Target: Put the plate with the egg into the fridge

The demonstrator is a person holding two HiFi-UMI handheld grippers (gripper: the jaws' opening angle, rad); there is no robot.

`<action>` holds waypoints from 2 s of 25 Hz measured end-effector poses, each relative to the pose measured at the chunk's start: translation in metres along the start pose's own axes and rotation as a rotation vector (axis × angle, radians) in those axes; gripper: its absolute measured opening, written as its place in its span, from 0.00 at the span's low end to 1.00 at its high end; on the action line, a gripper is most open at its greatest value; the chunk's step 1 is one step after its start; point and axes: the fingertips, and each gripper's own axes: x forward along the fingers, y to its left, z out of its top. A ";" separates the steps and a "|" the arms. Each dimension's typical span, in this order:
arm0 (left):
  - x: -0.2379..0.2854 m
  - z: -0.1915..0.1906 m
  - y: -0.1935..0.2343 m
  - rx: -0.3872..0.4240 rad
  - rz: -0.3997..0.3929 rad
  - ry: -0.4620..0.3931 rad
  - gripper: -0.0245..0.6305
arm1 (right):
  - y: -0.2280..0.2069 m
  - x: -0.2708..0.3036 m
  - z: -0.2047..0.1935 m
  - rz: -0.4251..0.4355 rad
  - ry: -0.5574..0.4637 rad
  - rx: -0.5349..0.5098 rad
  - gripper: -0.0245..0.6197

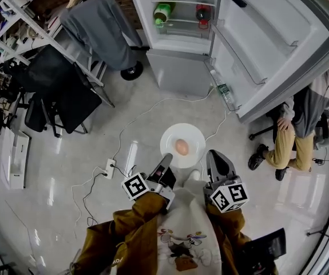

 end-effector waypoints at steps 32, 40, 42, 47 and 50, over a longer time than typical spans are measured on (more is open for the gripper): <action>0.099 0.062 0.011 -0.082 -0.012 -0.077 0.06 | -0.066 0.105 0.017 0.030 0.108 -0.049 0.05; 0.134 0.153 -0.002 -0.086 -0.058 -0.065 0.06 | -0.051 0.196 0.046 0.000 0.088 -0.053 0.05; 0.141 0.175 -0.002 -0.084 -0.056 -0.051 0.06 | -0.046 0.221 0.052 -0.016 0.087 -0.049 0.05; 0.155 0.237 0.000 -0.091 -0.066 -0.040 0.06 | -0.027 0.283 0.055 -0.020 0.091 -0.068 0.05; 0.158 0.272 0.010 -0.093 -0.062 -0.054 0.06 | -0.018 0.311 0.051 -0.031 0.093 -0.067 0.05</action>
